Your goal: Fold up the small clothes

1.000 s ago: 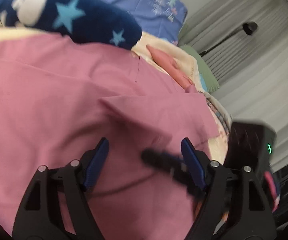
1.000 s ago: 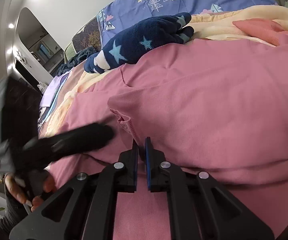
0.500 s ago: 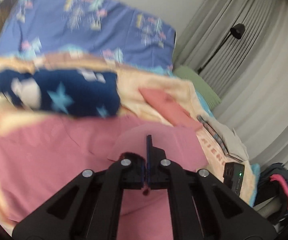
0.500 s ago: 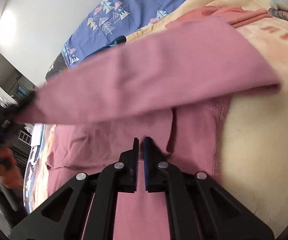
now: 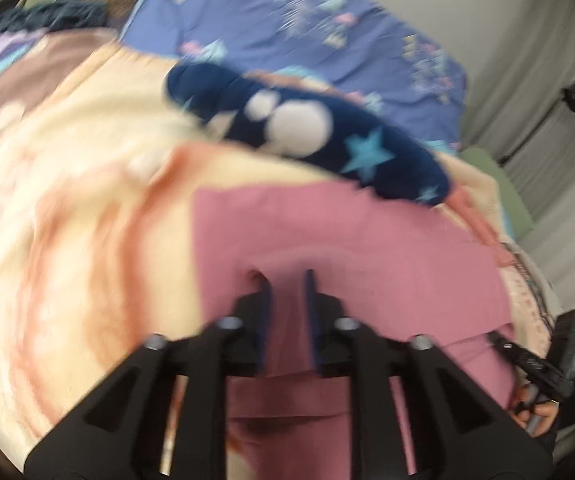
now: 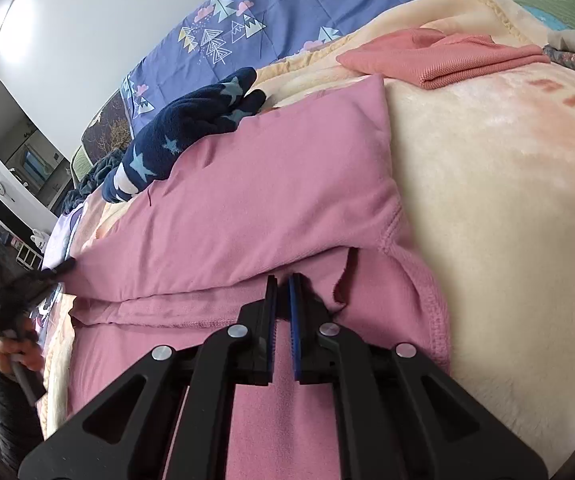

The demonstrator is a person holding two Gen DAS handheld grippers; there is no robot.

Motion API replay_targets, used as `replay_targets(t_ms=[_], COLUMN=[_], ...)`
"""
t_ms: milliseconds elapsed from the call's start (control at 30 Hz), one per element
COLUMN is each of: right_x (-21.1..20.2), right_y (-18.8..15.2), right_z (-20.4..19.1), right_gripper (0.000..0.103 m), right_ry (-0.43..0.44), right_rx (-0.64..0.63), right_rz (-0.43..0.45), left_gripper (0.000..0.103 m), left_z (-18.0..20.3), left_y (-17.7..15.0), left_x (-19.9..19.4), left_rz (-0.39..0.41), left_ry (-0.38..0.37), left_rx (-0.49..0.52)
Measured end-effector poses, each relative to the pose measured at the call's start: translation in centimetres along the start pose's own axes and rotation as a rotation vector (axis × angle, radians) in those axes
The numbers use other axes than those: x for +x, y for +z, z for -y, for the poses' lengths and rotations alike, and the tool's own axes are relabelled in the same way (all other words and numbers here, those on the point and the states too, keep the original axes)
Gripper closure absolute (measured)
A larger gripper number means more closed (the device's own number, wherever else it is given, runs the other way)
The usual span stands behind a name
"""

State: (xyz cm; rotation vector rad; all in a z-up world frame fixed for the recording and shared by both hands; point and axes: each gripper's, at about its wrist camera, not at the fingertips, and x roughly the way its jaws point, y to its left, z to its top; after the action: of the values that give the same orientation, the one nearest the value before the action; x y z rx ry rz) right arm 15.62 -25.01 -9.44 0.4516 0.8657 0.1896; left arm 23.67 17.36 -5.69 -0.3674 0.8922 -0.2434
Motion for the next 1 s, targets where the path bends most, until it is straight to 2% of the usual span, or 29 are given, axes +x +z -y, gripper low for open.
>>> replay_targets(t_ms=[33, 200, 267, 333, 400, 500, 567, 600, 667, 733, 800, 867, 933, 1000], right_x=[0.0, -0.1, -0.2, -0.2, -0.2, -0.2, -0.2, -0.2, -0.2, -0.1, -0.1, -0.1, -0.1, -0.1], right_y=[0.0, 0.0, -0.1, -0.1, -0.1, -0.1, -0.2, -0.2, -0.2, -0.2, -0.2, -0.2, -0.2, -0.2], right_z=[0.0, -0.2, -0.3, -0.4, -0.4, -0.4, -0.3, -0.3, -0.3, -0.3, -0.4, -0.4, -0.4, -0.4], right_gripper=[0.097, 0.097, 0.096, 0.095, 0.094, 0.094, 0.094, 0.094, 0.094, 0.093, 0.092, 0.092, 0.092, 0.092], right_ry=[0.0, -0.002, -0.006, -0.008, -0.01, -0.006, -0.002, -0.001, 0.002, 0.003, 0.004, 0.004, 0.004, 0.002], right_rx=[0.0, -0.006, -0.016, -0.024, -0.027, -0.027, -0.026, -0.025, -0.025, -0.026, -0.029, -0.031, -0.031, -0.033], right_rz=[0.0, 0.002, 0.003, 0.003, 0.003, 0.006, 0.007, 0.008, 0.007, 0.005, 0.006, 0.007, 0.006, 0.006], left_gripper=[0.07, 0.069, 0.069, 0.06, 0.053, 0.053, 0.092, 0.101, 0.101, 0.099, 0.095, 0.095, 0.09, 0.085], left_z=[-0.7, -1.8, -1.4, -0.1, 0.9, 1.8, 2.3, 2.8, 4.1, 5.1, 4.8, 3.5, 2.9, 3.7], left_y=[-0.2, -0.8, -1.0, -0.8, -0.3, 0.8, 1.3, 1.3, 0.6, -0.5, -1.1, -1.4, -1.6, -2.0], left_x=[0.4, -0.1, -0.6, -0.5, 0.3, 1.8, 2.0, 1.4, -0.8, -1.8, -0.6, 0.8, 0.5, -0.8], left_rz=[-0.001, 0.029, 0.043, 0.043, 0.03, -0.001, 0.032, 0.063, 0.177, 0.249, 0.236, 0.179, 0.18, 0.215], left_ry=[0.024, 0.06, 0.047, 0.035, 0.069, 0.101, 0.13, 0.115, 0.084, 0.164, 0.297, 0.369, 0.347, 0.279], left_rx=[-0.017, -0.036, -0.008, 0.045, 0.083, 0.105, 0.121, 0.131, 0.182, 0.27, 0.32, 0.304, 0.258, 0.248])
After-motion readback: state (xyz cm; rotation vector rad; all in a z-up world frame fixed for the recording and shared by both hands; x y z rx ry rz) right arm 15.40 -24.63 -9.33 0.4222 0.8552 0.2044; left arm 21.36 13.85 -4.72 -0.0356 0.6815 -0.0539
